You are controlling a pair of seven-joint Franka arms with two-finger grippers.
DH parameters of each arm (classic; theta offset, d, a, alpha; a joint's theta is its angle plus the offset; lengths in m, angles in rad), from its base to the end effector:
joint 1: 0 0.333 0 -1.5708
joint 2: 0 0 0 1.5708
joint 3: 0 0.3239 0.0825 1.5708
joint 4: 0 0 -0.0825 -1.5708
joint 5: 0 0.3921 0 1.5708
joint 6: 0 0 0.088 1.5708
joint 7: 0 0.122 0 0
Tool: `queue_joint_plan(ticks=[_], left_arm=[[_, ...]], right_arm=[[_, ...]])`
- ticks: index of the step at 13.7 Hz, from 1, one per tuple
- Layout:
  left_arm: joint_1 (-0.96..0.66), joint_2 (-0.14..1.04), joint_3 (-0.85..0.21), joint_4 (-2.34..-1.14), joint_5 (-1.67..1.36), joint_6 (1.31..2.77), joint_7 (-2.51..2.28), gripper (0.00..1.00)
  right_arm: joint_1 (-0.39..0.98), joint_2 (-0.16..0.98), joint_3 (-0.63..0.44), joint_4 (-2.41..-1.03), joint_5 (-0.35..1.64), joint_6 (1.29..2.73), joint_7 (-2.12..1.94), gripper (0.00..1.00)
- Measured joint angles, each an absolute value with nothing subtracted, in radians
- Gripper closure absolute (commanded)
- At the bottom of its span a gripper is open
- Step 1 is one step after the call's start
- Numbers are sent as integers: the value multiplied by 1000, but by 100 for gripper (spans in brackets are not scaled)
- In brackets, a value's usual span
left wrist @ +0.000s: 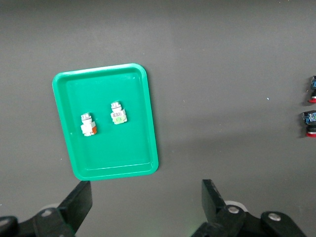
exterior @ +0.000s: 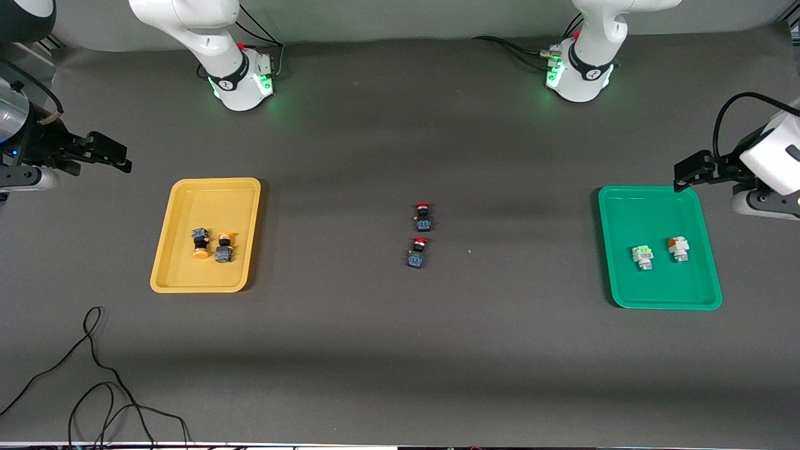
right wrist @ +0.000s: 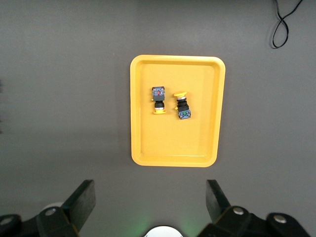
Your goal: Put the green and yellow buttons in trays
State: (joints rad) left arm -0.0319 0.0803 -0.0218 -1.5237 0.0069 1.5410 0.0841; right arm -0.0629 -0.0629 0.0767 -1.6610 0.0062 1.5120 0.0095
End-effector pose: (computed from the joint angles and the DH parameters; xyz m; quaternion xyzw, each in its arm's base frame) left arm 0.5822 -0.0299 0.5914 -0.9971 0.0688 0.0315 0.0021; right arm 0.5333 0.0094 0.6040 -0.9991 -0.0020 0.0431 0.0002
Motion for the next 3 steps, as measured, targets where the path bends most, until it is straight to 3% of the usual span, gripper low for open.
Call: queue_joint_plan(ticks=[3], left_arm=[[-32,83,-22,-1524,7,1542,84,1]], right_arm=[[-63,-63,76,-1661,6,1512,9,1]])
